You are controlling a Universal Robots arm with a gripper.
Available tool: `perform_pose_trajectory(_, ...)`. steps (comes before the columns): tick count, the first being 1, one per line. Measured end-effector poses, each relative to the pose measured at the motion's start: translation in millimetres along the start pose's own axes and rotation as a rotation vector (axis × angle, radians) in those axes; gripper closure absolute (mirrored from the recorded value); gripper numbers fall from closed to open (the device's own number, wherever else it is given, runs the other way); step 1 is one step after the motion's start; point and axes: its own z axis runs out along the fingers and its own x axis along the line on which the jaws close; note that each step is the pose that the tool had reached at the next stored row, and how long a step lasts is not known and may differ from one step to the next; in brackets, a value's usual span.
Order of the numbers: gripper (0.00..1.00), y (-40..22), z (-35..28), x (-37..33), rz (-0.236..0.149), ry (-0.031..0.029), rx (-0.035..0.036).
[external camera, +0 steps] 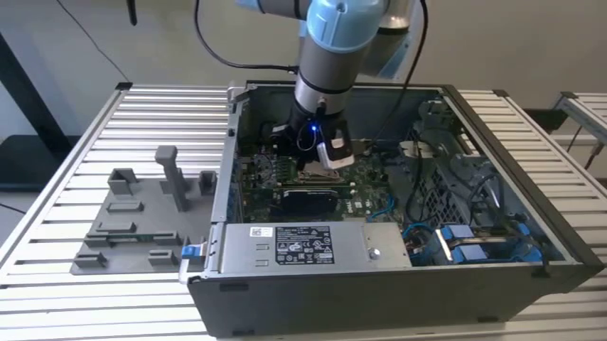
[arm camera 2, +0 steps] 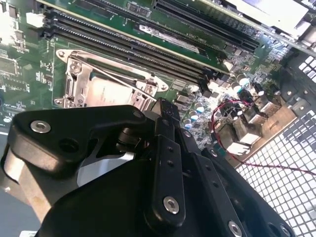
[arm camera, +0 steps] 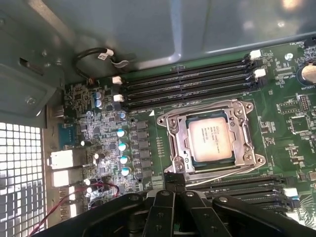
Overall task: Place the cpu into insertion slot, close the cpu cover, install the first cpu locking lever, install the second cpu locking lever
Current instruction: 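Install the second cpu locking lever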
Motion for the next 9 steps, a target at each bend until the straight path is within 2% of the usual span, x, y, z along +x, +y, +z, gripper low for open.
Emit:
perform_pose_trajectory(8, 0.89, -2.2, 10.6, 1.5, 0.000, -0.0002, 0.0000)
perform_pose_trajectory(9, 0.89, -3.0, 13.5, 2.6, 0.000, -0.0001, 0.0000)
